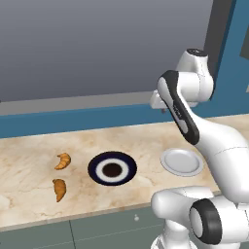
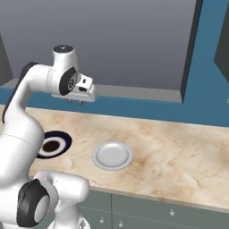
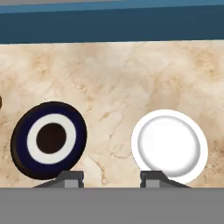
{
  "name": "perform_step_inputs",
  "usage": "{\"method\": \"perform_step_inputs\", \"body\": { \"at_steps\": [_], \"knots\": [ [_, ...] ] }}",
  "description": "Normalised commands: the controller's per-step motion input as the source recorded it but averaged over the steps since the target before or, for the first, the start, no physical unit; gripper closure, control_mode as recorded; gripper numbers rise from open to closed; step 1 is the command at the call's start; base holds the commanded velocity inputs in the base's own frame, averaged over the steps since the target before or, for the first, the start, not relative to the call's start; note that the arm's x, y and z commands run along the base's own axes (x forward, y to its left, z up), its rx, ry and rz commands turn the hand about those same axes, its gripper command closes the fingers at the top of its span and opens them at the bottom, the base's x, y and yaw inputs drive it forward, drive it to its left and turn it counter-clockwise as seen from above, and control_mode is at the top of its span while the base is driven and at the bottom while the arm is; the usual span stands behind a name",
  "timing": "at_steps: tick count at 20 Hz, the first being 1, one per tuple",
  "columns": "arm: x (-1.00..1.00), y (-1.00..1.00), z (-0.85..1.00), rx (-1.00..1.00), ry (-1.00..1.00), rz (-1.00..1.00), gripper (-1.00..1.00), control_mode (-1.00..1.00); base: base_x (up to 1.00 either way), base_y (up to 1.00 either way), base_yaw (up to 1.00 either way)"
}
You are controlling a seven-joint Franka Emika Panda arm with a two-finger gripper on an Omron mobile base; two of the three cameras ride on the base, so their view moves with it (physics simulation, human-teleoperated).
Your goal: Place the pastries on the plates.
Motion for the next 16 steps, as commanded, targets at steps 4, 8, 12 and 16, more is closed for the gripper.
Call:
{"method": "perform_step_inputs", "body": {
  "at_steps": [4,8,12,16],
  "knots": [
    [0.00,0.35,-0.36,0.00,0.00,0.00,-1.00,-1.00,0.00,0.00,0.00],
    [0.00,0.53,-0.59,0.02,0.00,0.00,-1.00,-1.00,0.00,0.00,0.00],
    [0.00,0.67,-0.44,0.02,0.03,0.00,-1.00,-1.00,0.00,0.00,0.00],
    [0.20,0.65,-0.26,0.07,0.17,0.00,-1.00,-1.00,0.00,0.00,0.00]
  ]
}}
